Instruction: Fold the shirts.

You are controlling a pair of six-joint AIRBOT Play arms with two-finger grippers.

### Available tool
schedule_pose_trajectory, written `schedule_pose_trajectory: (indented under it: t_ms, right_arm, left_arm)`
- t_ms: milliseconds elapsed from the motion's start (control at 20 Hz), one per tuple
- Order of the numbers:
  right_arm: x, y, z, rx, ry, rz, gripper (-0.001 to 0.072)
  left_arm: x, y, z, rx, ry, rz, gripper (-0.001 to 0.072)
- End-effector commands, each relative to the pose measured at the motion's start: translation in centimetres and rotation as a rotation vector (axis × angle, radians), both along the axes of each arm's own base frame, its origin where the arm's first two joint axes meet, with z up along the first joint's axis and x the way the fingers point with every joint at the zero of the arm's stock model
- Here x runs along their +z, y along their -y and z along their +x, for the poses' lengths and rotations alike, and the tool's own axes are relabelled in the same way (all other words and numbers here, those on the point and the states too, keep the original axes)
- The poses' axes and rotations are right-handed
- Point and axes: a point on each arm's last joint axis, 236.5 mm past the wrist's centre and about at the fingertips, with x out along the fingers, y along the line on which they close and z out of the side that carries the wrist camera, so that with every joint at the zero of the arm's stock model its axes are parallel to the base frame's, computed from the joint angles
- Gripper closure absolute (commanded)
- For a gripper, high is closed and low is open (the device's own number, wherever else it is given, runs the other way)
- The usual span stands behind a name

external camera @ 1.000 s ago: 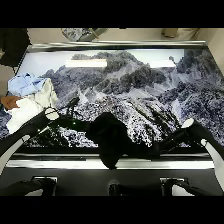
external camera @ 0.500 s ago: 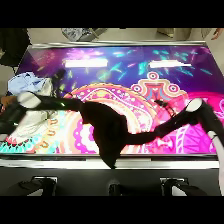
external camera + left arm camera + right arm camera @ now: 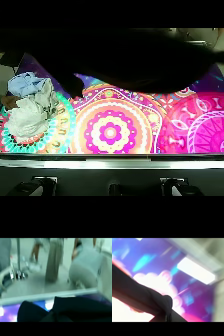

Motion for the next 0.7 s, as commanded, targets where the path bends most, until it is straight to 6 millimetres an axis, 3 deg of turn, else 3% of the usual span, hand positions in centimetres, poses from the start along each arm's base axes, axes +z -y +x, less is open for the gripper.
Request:
schedule_pose_trajectory:
  t_ms: [0, 200, 350, 450, 500, 650]
  right_arm:
    - [8.1, 1.3, -6.6, -0.091, 0.271, 0.006, 0.0675]
    - [8.2, 1.2, -8.2, -0.094, 0.275, 0.014, 0.0675]
    - [6.7, 1.3, -7.7, -0.098, 0.213, 0.024, 0.0675]
    - [4.3, 1.4, -5.9, -0.100, 0.108, 0.029, 0.0675]
    - [1.7, 1.4, -4.4, -0.099, 0.001, 0.037, 0.0675]
    - [-8.6, 1.7, 1.4, -0.091, -0.399, 0.040, 0.0675]
  left_arm:
    - [6.9, -2.0, -7.0, 0.055, 0.189, -0.087, 0.0673]
    - [7.6, -2.1, -9.0, 0.053, 0.219, -0.093, 0.0673]
    - [6.0, -2.1, -8.2, 0.061, 0.158, -0.061, 0.0673]
    - [2.0, -3.1, -5.0, 0.113, 0.007, 0.008, 0.0673]
    - [-1.1, -3.8, -2.7, 0.144, -0.105, 0.053, 0.0673]
    - [-12.9, -4.6, 4.9, 0.161, -0.453, 0.155, 0.0673]
